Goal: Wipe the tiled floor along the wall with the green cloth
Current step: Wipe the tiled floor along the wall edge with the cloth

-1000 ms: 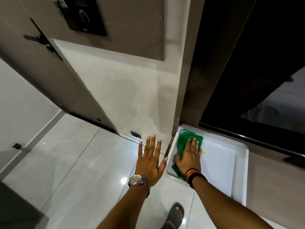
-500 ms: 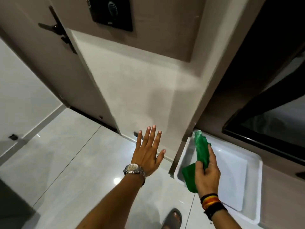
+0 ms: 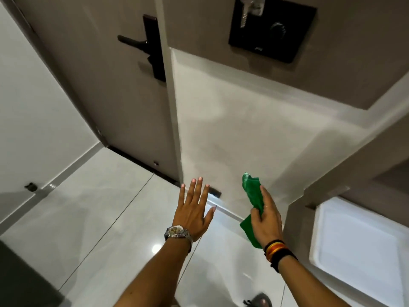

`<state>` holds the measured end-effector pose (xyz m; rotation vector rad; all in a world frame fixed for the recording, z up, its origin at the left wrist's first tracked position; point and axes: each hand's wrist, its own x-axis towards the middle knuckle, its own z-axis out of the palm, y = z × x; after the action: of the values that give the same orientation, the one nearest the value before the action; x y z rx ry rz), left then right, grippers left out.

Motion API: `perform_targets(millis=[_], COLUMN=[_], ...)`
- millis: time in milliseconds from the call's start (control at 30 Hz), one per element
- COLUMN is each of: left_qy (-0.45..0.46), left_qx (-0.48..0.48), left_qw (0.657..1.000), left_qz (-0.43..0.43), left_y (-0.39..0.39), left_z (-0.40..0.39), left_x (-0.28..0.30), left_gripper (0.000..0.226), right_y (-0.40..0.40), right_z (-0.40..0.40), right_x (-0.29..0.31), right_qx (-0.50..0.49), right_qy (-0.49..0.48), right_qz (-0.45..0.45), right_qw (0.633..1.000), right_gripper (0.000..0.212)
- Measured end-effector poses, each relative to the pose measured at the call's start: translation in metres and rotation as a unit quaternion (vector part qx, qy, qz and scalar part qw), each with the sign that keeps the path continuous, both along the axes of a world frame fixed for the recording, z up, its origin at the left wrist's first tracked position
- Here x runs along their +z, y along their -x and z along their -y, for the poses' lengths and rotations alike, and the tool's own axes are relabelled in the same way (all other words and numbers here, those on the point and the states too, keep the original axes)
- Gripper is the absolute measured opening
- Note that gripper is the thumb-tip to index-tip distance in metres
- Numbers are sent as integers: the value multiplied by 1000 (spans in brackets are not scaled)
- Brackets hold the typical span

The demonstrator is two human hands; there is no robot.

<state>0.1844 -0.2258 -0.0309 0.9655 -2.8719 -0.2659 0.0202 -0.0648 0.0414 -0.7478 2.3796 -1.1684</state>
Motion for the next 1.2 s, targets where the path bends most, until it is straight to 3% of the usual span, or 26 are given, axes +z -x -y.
perform_targets(millis=[333,567,800,933,1100,1200], left_qy=[-63,-120,-139,-133,-128,-122], left_qx=[76,184,169,137,152,185], left_qw=[995,975,975,979,976,970], left_qz=[31,44,43,66,90,101], left_y=[-27,-13,6,-1,3,7], left_z=[8,6,15,35,81,105], left_x=[-83,-255,-478,-584,-691,-740], left_gripper=[78,78,77,77,81,82], right_y=[12,39,68,76,77,65], right_z=[42,61,78,98,90,79], right_x=[-105,-280,-502,-597,-706,-759], right_qx=[17,110,191,267,406,404], right_qy=[-223,-306,-358,-319,-379,-338], right_qz=[169,183,104,8,-97,-143], right_qw=[960,928,908,909,826,838], right_gripper=[62,66,71,80,80,65])
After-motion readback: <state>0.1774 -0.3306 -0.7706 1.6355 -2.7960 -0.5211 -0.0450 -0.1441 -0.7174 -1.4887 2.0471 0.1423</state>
